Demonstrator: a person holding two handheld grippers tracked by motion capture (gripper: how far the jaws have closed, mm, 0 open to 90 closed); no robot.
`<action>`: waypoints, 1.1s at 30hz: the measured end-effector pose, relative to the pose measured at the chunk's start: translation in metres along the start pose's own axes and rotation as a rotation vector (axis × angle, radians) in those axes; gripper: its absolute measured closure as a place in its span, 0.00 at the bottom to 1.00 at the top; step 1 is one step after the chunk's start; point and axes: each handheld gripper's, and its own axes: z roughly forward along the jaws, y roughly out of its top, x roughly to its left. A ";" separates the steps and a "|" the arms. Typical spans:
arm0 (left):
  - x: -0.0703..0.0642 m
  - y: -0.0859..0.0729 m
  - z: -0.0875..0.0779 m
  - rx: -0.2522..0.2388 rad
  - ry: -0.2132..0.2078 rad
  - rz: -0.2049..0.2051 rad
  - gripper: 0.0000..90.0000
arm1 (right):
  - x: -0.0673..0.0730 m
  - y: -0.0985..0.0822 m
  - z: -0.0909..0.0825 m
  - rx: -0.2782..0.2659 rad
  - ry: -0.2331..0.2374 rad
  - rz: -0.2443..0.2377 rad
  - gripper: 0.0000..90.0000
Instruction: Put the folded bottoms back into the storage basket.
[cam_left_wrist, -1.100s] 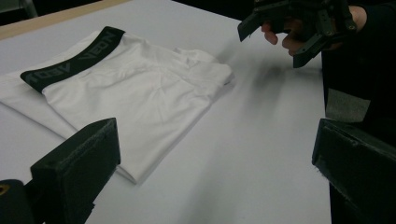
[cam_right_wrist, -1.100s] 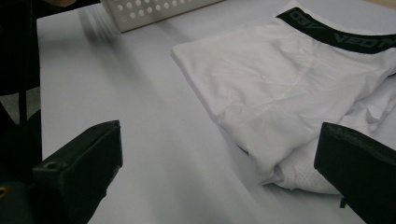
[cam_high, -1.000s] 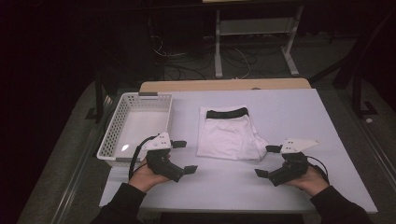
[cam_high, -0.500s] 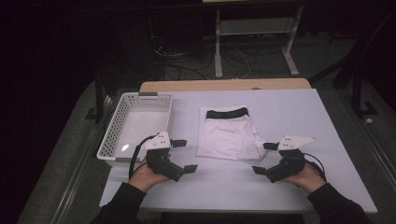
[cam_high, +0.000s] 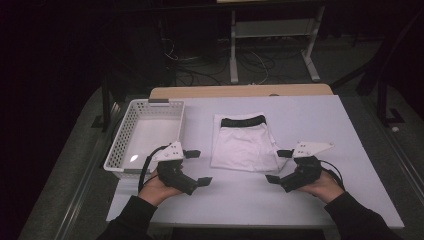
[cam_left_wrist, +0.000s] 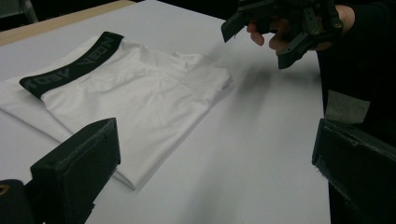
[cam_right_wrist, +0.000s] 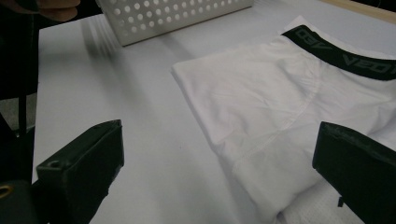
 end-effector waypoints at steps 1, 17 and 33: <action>0.000 0.000 0.000 0.000 0.000 -0.002 0.00 | 0.000 0.001 0.000 -0.001 0.001 -0.002 0.03; 0.000 0.000 0.003 -0.001 -0.013 -0.003 0.00 | -0.003 0.009 0.011 0.011 0.011 -0.006 0.07; 0.001 0.000 0.003 0.000 -0.015 -0.001 0.00 | -0.007 0.020 0.022 0.068 0.057 -0.016 0.29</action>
